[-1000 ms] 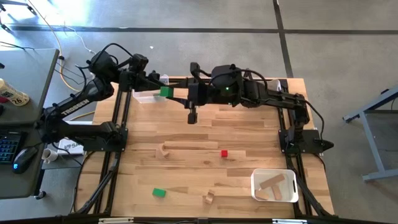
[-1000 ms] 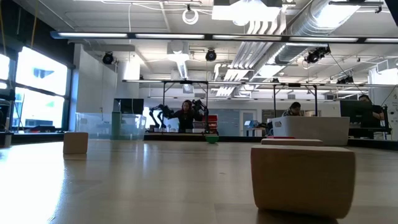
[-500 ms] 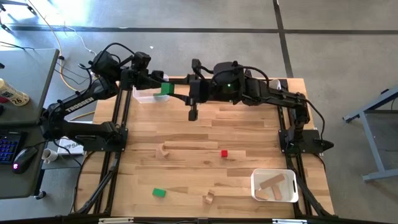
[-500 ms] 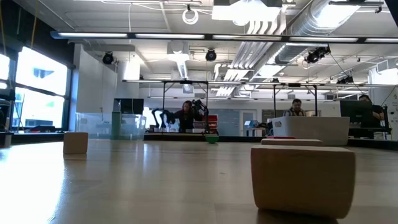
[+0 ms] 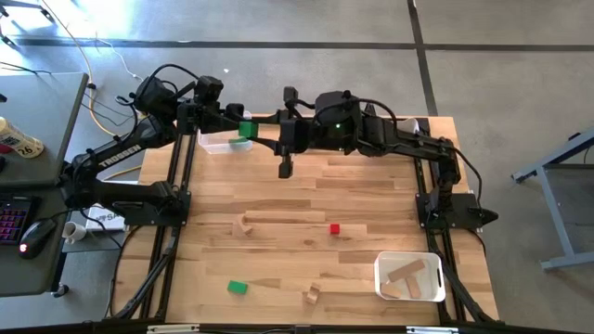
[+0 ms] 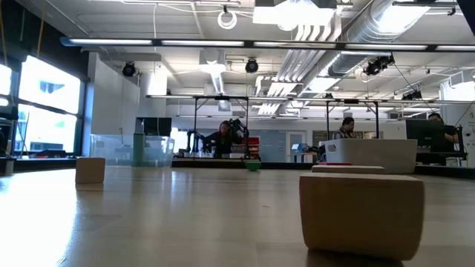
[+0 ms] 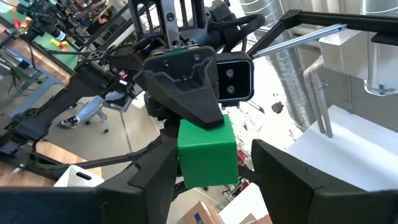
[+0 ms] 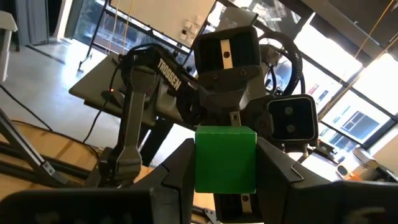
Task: Sort & place blocks by color
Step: Put the green block into the transparent bin
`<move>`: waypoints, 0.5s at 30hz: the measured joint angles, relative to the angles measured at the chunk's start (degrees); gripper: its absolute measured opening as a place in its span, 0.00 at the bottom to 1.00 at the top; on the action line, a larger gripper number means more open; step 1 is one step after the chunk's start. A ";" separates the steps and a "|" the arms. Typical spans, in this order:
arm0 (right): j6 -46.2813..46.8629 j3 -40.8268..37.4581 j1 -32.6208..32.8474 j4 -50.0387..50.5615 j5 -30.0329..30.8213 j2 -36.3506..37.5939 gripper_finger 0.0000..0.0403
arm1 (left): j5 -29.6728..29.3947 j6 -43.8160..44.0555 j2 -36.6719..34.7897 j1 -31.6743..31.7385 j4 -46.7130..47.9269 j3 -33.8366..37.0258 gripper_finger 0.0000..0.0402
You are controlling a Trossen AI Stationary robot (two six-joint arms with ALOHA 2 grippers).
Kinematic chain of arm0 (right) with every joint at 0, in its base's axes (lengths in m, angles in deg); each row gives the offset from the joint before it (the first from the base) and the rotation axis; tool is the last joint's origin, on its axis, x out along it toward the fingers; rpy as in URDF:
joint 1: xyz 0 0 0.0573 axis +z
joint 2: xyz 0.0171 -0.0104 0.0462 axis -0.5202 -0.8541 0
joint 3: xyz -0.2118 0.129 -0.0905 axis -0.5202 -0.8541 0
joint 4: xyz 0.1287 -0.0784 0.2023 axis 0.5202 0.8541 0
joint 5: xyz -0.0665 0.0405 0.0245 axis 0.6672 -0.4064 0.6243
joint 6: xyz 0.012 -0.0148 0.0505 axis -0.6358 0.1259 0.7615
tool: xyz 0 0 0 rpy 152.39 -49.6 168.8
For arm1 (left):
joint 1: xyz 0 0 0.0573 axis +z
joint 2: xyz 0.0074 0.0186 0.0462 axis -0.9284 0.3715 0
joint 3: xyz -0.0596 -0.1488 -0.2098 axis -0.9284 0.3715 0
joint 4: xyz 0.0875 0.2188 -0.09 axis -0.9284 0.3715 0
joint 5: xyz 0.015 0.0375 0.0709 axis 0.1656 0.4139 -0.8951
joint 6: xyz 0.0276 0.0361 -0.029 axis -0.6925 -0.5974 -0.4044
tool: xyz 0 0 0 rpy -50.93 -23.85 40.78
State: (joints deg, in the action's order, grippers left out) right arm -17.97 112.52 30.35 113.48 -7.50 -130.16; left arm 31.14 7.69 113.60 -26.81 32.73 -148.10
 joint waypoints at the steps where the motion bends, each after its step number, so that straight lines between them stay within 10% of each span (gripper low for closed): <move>1: 0.18 0.00 -0.11 -0.01 -0.07 0.00 0.25 | 0.03 0.07 0.00 -0.01 0.09 0.00 0.48; 15: 1.45 -0.04 -0.96 1.49 1.00 0.02 0.25 | 0.33 0.96 4.51 -0.20 -3.44 0.00 0.46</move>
State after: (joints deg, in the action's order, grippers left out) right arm -16.52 112.48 29.39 114.96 -6.50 -130.13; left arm 31.48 8.65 118.12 -27.00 29.28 -148.10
